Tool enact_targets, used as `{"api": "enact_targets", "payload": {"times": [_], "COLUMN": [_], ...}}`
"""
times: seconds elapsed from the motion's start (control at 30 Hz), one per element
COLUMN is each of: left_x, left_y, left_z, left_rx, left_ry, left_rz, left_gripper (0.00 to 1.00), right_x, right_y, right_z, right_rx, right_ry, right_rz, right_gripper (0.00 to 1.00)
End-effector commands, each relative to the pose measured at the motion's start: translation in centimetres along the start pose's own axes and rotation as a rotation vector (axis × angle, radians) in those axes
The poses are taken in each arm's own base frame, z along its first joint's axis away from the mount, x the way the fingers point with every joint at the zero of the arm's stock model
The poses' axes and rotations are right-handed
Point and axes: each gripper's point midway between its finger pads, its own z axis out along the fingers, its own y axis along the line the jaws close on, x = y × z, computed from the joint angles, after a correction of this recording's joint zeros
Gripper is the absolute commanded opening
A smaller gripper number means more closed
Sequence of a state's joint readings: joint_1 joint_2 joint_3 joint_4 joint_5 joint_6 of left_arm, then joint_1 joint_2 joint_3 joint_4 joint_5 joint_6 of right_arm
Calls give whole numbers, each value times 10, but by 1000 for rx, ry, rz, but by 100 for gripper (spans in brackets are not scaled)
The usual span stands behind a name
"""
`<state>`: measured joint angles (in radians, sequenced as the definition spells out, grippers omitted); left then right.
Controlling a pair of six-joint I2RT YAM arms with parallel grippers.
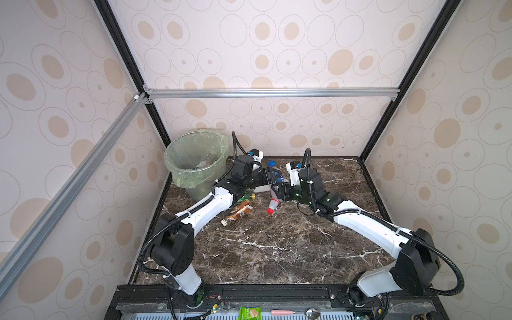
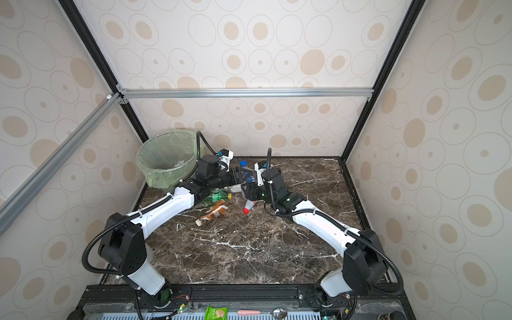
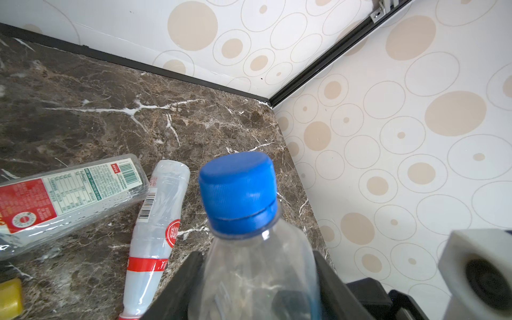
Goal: Throw the plastic bottles in the bin
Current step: Throw the plastic bottle into the trash bin.
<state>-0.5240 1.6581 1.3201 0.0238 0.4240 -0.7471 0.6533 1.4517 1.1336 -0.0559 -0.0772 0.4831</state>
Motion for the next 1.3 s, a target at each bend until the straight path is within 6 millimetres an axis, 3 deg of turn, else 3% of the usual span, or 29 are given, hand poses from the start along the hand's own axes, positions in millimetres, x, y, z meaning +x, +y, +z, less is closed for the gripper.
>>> {"api": "enact_targets", "payload": {"times": [0.0, 0.27, 0.53, 0.77, 0.97, 1.07, 1.27], "left_x": [-27, -65, -126, -191, -243, -262, -275], "left_y": [-10, -13, -20, -16, -11, -15, -14], "left_z": [-2, -12, -51, -124, -213, -260, -316], "left_rx": [-36, -118, -234, -327, -428, -497, -606], "left_ry": [-60, -104, -210, -363, -533, -624, -714], "left_rz": [81, 168, 267, 285, 293, 314, 333], "left_gripper": [47, 49, 49, 50, 51, 53, 54], "right_x": [5, -7, -36, -62, -76, -78, -75], "right_y": [1, 8, 33, 66, 96, 105, 113], "right_z": [-9, -26, -47, -54, -52, -50, -43], "right_rx": [-7, -22, -98, -150, -194, -211, -230], "right_ry": [12, -32, -122, -177, -194, -197, -185], "right_rz": [-24, -68, -128, -202, -248, -255, -266], "right_gripper": [64, 82, 100, 99, 99, 99, 99]}}
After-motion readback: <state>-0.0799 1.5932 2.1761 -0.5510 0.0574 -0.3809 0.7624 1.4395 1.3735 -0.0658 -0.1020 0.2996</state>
